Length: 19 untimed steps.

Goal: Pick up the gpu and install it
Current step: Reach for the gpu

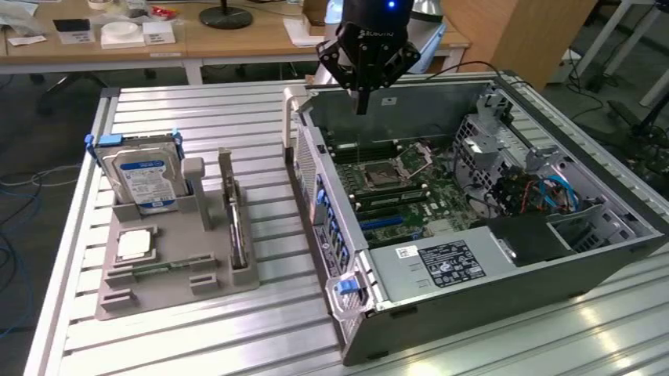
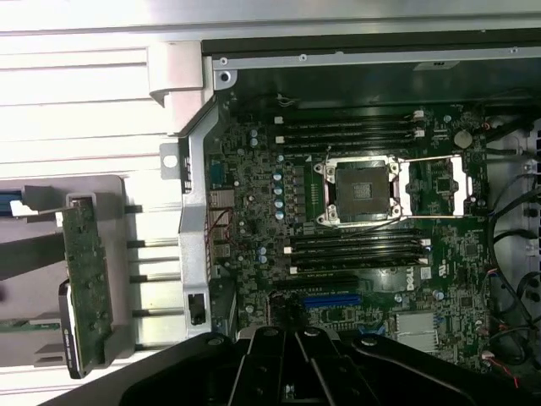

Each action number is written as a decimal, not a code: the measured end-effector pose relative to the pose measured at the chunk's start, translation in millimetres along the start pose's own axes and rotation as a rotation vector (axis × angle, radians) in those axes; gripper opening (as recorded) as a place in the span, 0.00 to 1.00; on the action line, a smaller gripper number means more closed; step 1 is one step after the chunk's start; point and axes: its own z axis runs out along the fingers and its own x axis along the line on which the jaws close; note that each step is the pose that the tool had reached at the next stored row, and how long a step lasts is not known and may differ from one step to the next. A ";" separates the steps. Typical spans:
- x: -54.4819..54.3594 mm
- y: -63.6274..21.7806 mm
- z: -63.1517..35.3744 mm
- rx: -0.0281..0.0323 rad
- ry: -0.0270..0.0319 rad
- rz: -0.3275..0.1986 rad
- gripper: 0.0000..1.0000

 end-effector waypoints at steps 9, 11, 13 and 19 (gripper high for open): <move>5.5 -0.5 -0.2 0.0000 0.0000 0.000 0.11; 6.9 -0.5 -0.2 0.0001 0.0001 0.000 0.11; 8.2 -0.6 -0.3 0.0001 0.0001 0.000 0.11; 12.3 -1.0 -0.4 0.0001 0.0000 0.000 0.11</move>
